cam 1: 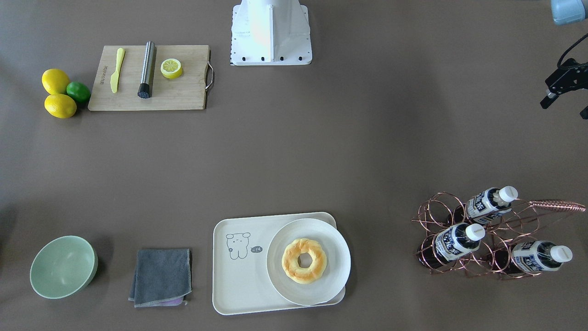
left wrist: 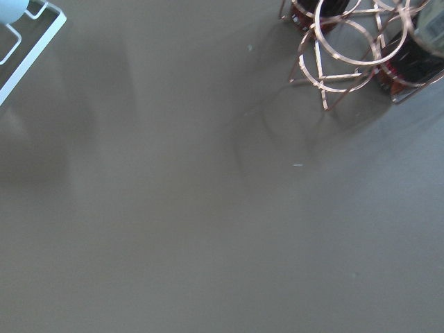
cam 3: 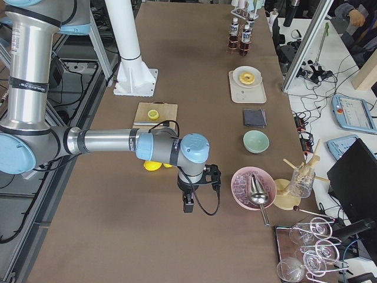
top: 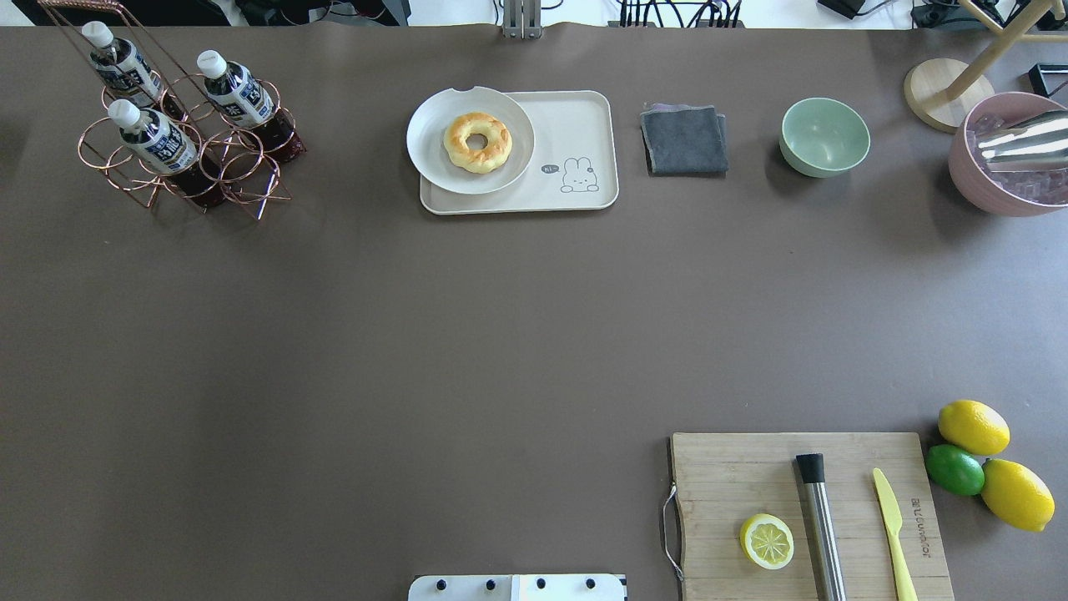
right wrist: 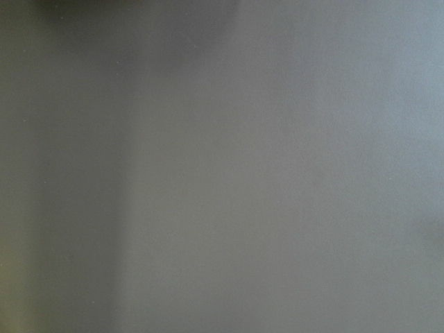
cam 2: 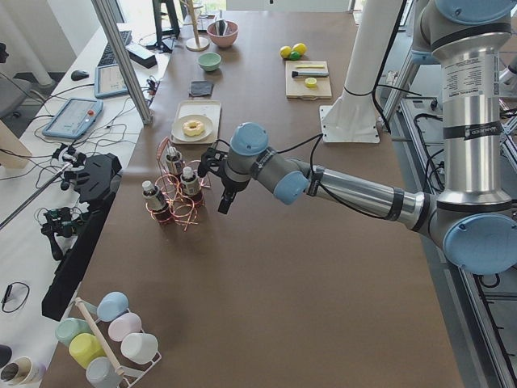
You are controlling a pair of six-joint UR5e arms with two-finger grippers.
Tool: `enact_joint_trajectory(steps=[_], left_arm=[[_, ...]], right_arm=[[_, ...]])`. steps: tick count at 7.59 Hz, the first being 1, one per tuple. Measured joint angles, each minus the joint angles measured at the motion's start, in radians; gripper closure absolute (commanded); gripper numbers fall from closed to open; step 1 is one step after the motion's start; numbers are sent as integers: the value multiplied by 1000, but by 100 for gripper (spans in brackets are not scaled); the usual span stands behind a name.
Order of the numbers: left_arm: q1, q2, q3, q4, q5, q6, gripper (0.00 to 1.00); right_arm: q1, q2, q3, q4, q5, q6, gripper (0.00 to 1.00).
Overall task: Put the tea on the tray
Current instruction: 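Move the left gripper over the copper rack above a tea bottle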
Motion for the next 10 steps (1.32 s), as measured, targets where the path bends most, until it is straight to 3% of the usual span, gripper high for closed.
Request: enact_joint_trajectory(steps=[3, 6, 10], left_arm=[[131, -123, -18, -33, 147, -147, 3], [187, -228, 5, 7, 246, -203, 3], [206, -336, 136, 4, 280, -205, 3]], right_arm=[[0, -12, -3, 0, 0, -1, 0], [0, -15, -13, 0, 0, -1, 0], [-1, -16, -27, 1, 36, -2, 0]])
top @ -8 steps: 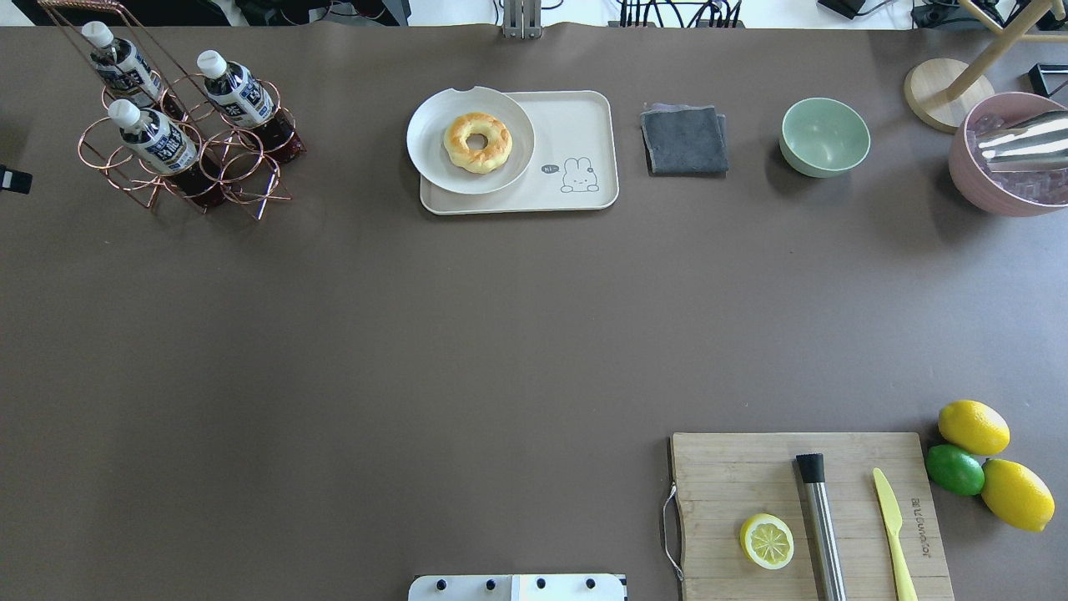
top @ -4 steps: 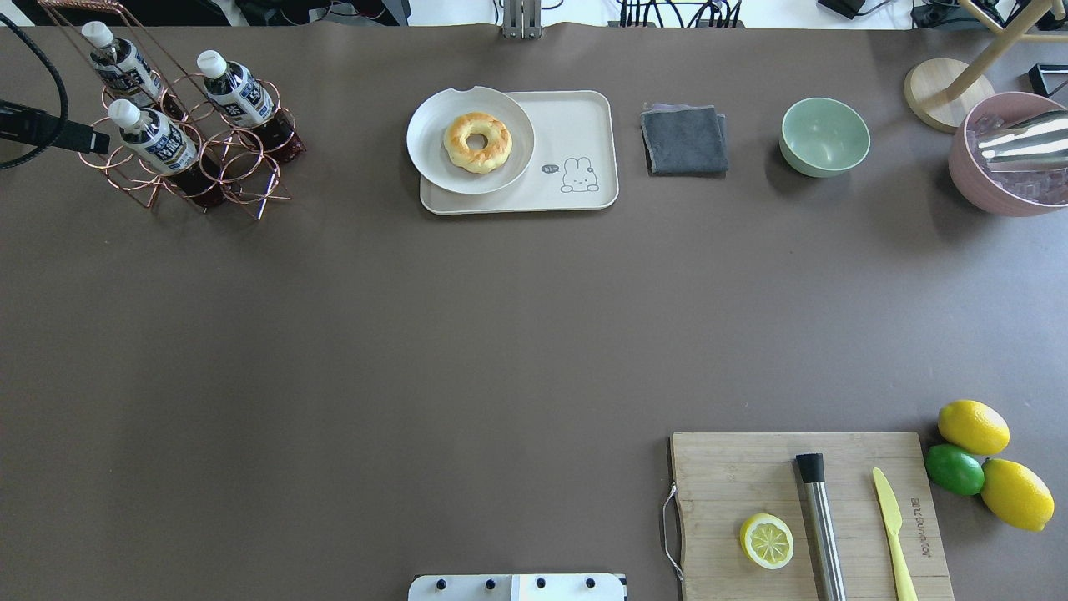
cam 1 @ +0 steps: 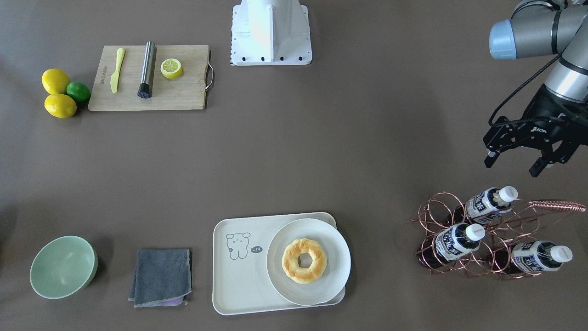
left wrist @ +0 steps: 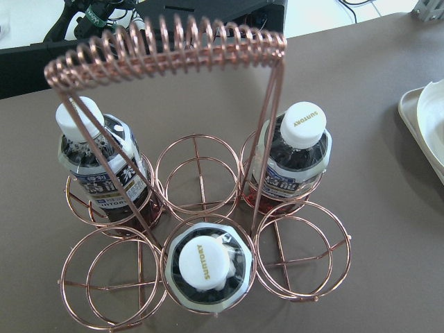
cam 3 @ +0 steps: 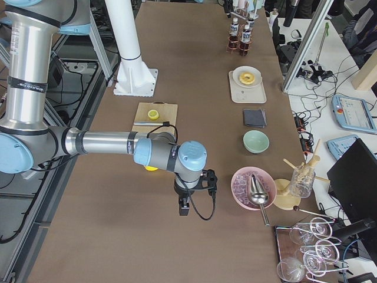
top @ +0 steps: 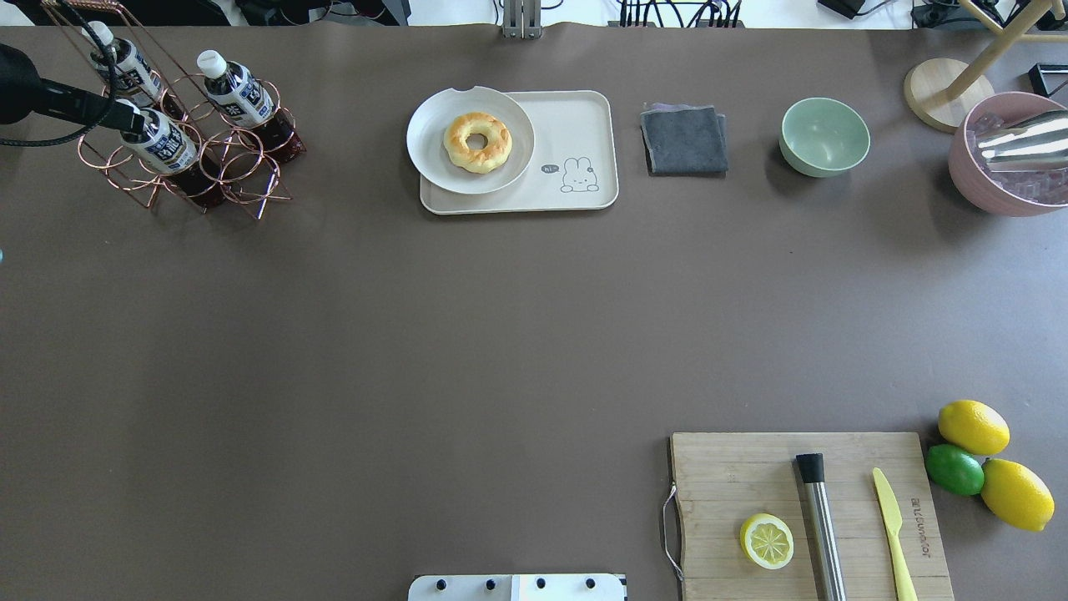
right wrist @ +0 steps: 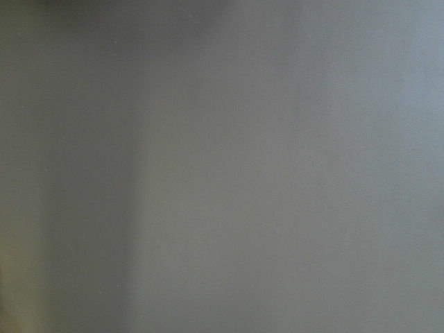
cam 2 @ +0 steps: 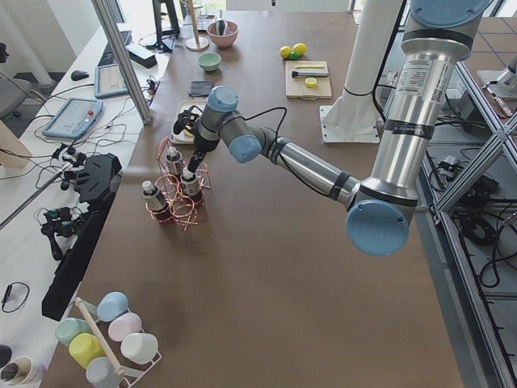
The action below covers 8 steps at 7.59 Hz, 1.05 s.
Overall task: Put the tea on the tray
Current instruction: 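Move the left gripper over the copper rack above a tea bottle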
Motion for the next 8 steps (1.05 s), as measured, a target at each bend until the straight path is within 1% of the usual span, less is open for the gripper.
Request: enact_joint_trajectory(steps=[3, 6, 8], left_arm=[[1, -35, 78, -5, -2, -9, 3], [14, -45, 104, -7, -2, -92, 5], [21, -63, 122, -6, -1, -101, 7]], right_arm=[[0, 1, 0, 0, 4, -1, 0], [-1, 3, 0, 11, 4, -2, 0], [-1, 2, -3, 39, 4, -2, 0]])
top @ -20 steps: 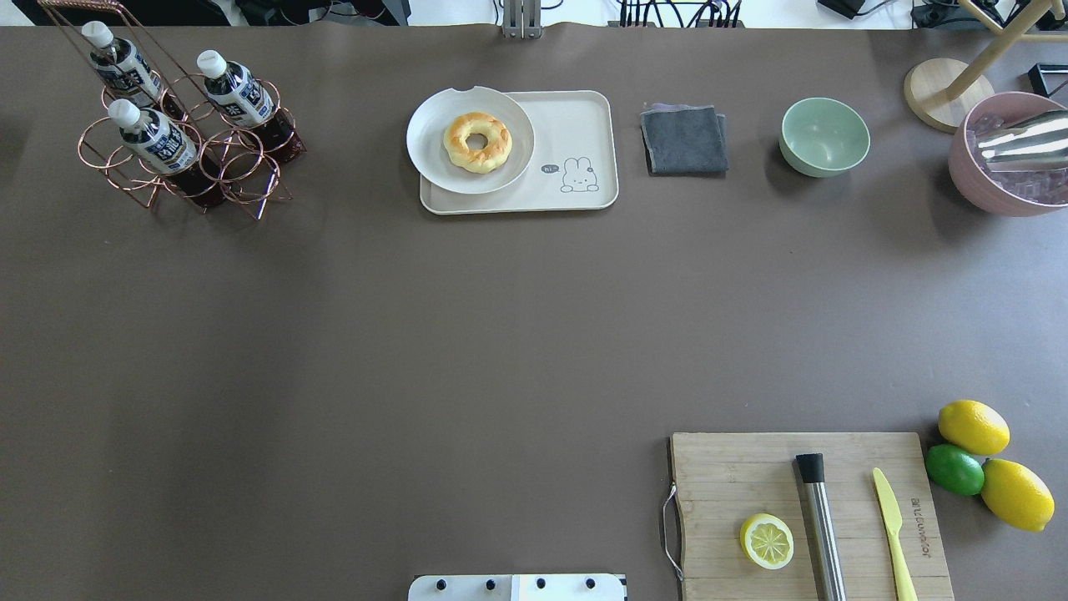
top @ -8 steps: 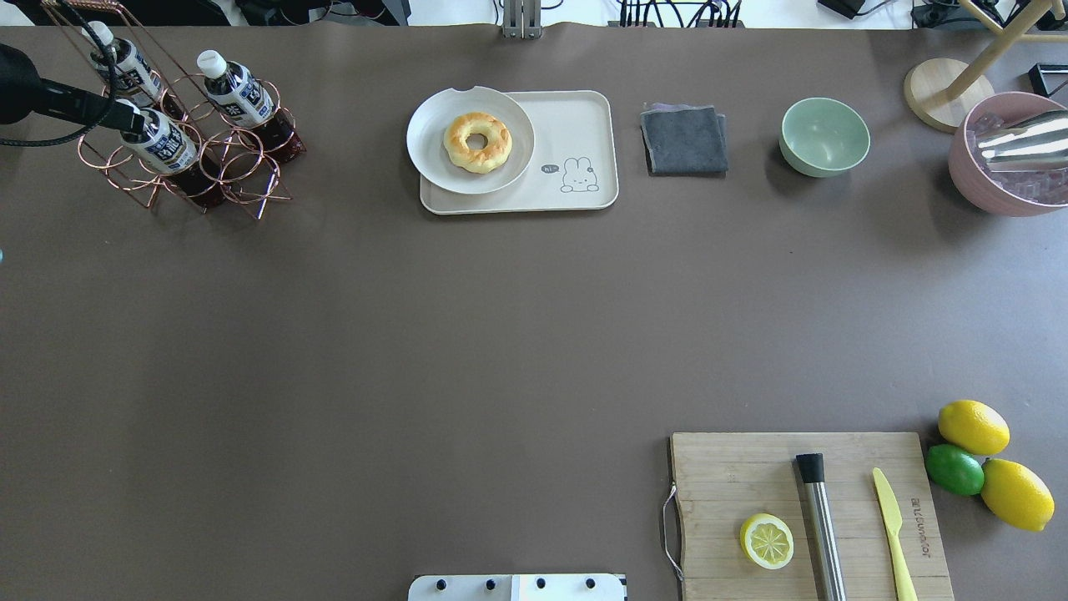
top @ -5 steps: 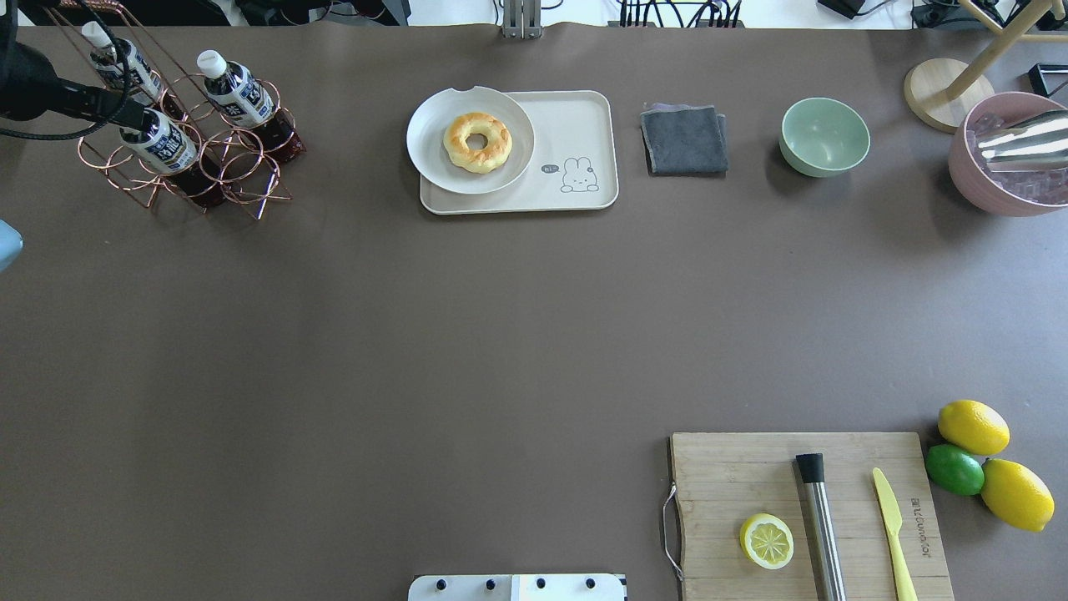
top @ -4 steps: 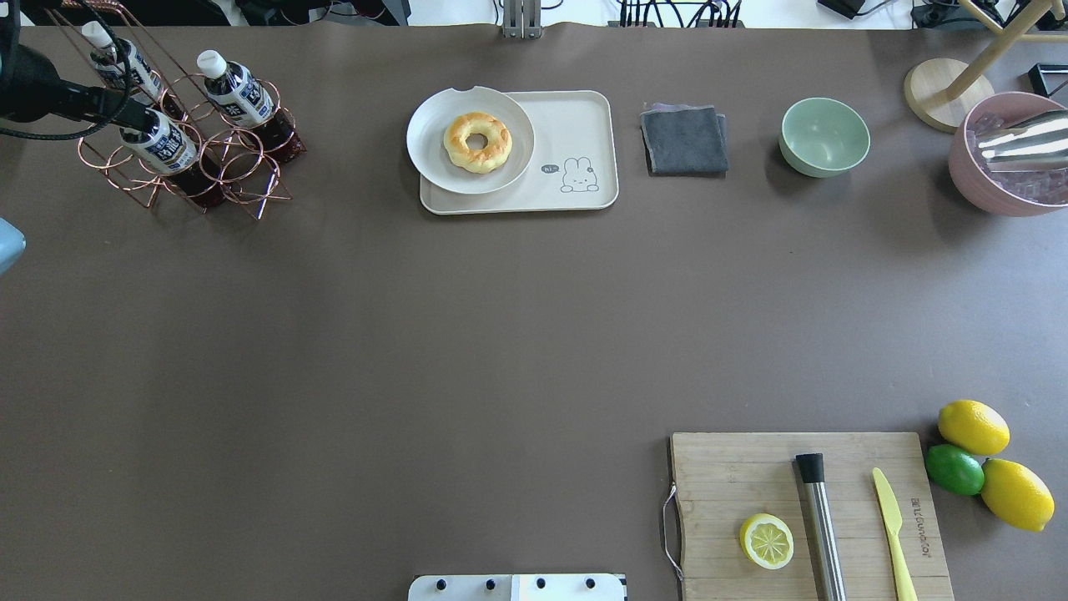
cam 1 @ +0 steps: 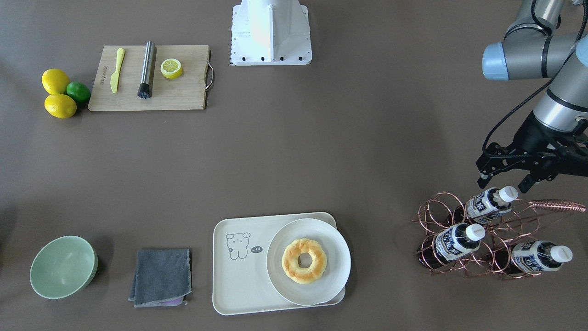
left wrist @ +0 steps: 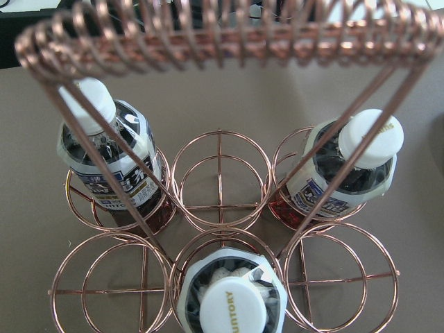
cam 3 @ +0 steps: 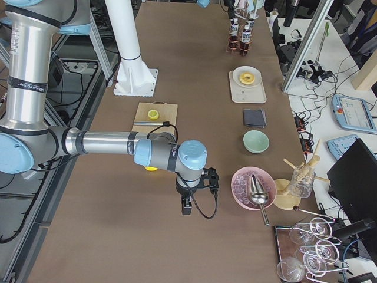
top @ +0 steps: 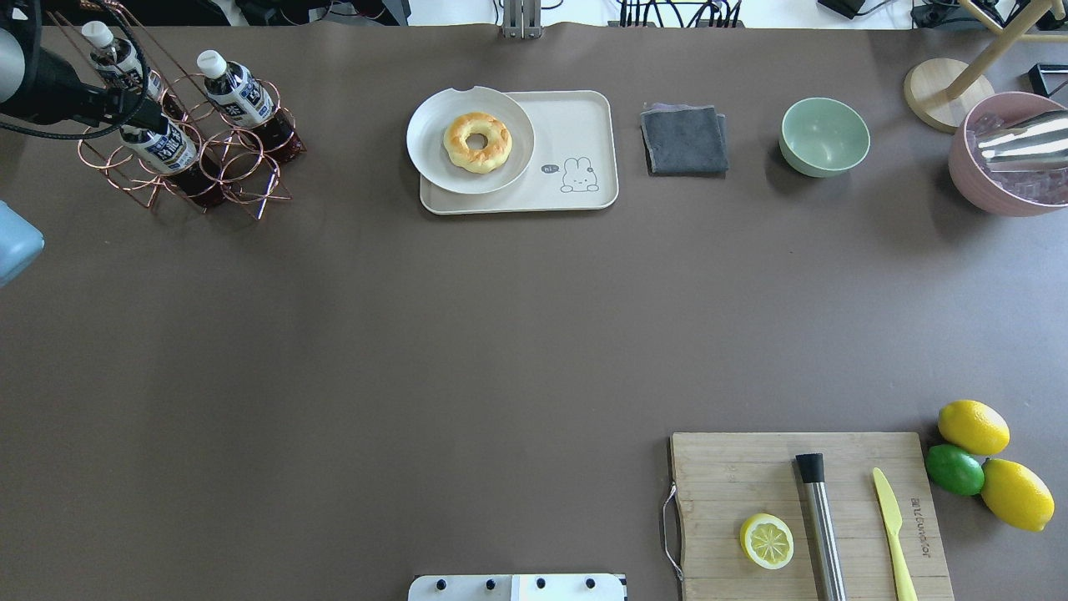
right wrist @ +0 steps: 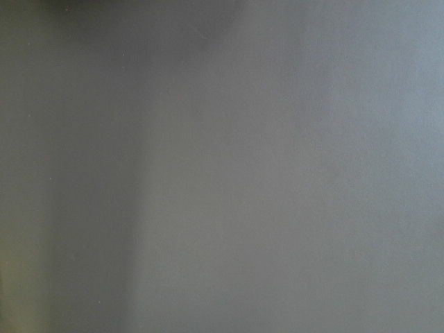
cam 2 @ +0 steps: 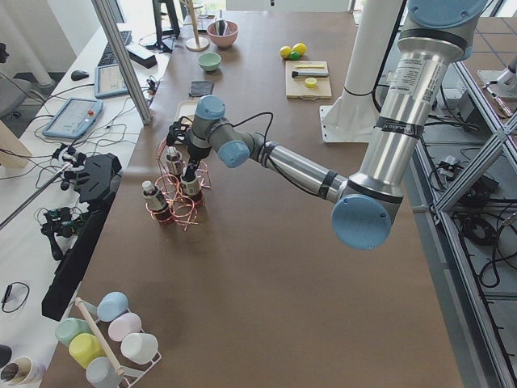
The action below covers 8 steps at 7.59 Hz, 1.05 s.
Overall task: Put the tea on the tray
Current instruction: 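Move the left gripper over the copper rack above a tea bottle, then lower the left gripper and grasp the nearest tea bottle's cap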
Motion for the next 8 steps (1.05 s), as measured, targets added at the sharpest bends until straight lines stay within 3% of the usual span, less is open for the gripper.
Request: enact_joint_trajectory(steps=[5, 8], left_arm=[[-4, -14, 19, 0, -1, 9, 16], [-10, -14, 20, 0, -1, 9, 27]], right_arm=[[0, -2, 1, 6, 2, -1, 0], [0, -4, 3, 8, 2, -1, 0]])
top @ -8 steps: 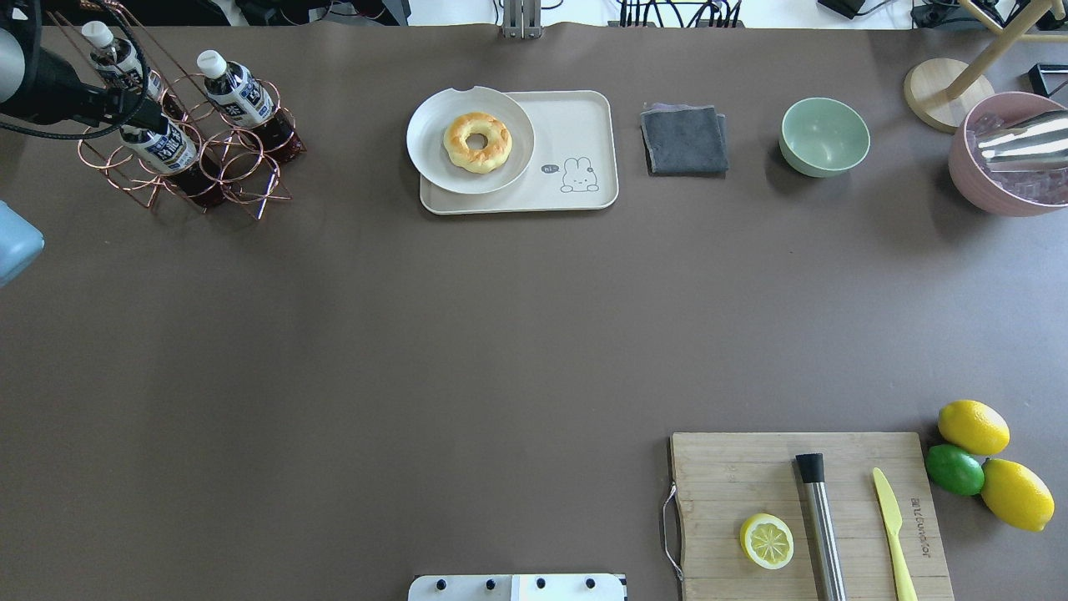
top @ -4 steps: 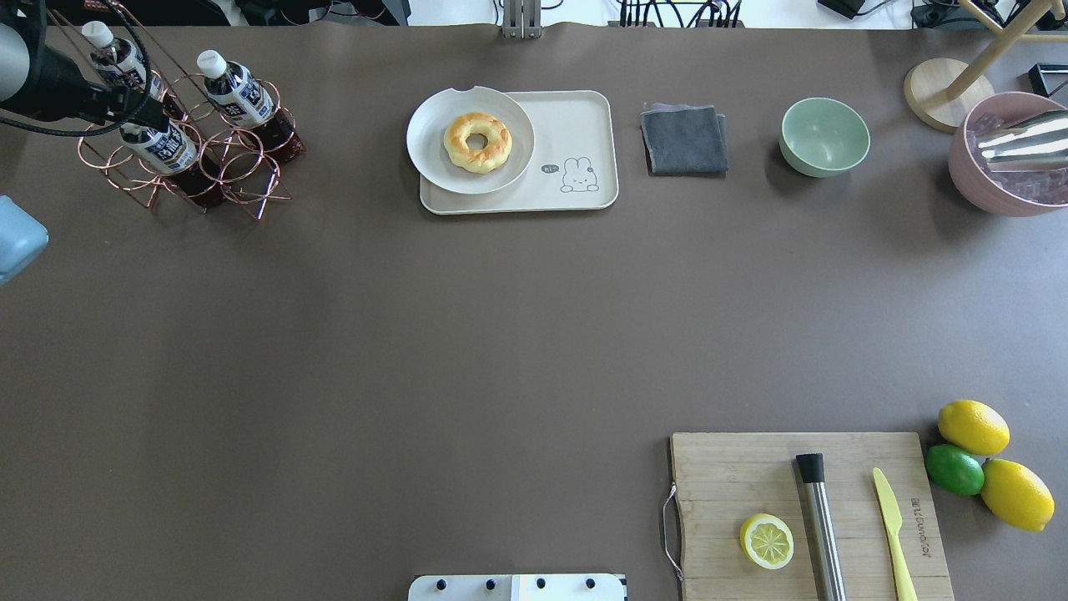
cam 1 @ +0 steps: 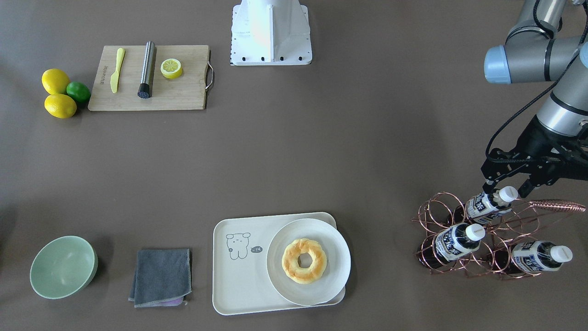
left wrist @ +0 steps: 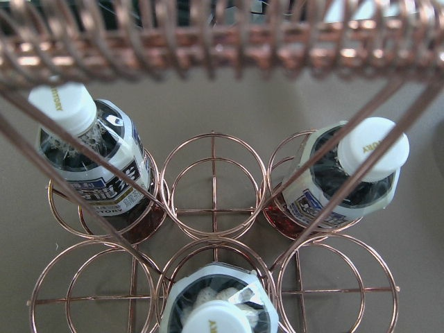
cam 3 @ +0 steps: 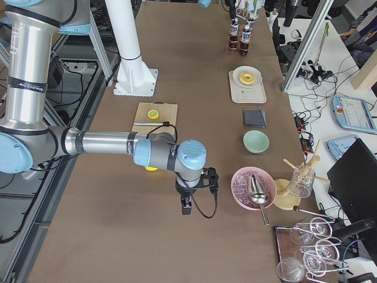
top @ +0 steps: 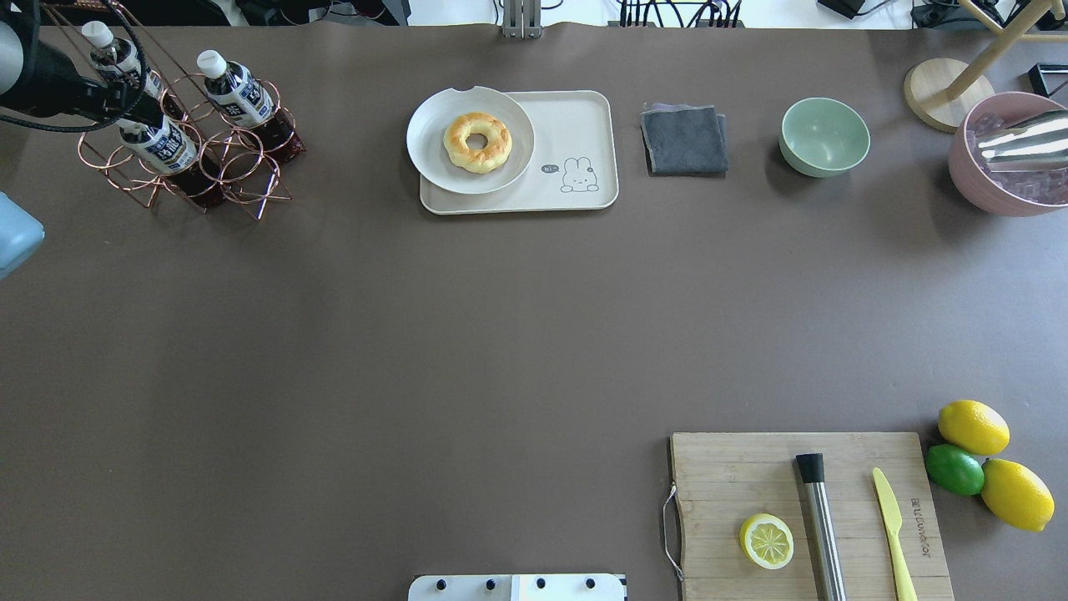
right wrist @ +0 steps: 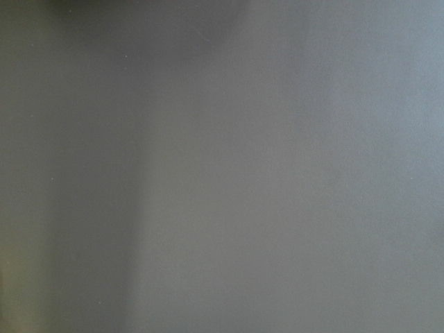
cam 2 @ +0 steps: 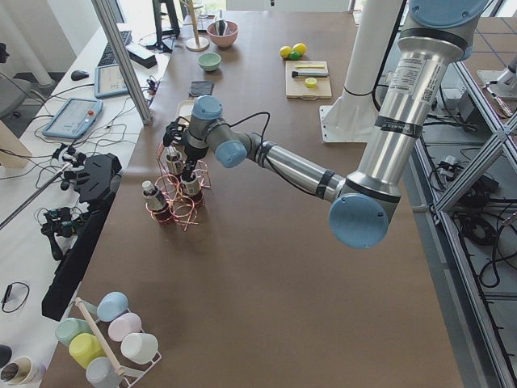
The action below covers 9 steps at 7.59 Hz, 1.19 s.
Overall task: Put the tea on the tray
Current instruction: 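Lower the left gripper and grasp the nearest tea bottle's cap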
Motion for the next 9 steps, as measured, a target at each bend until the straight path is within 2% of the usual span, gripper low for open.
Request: enact_joint_trajectory(steps=[2, 4, 9], left_arm=[[-1, -1, 2, 1, 0, -1, 42], [-2, -4, 5, 2, 0, -3, 50], [-21, -6, 5, 3, -4, -5, 52]], right_arm=[[0, -4, 0, 8, 0, 0, 0], [0, -10, 1, 12, 0, -1, 0], [0, -20, 2, 14, 0, -2, 0]])
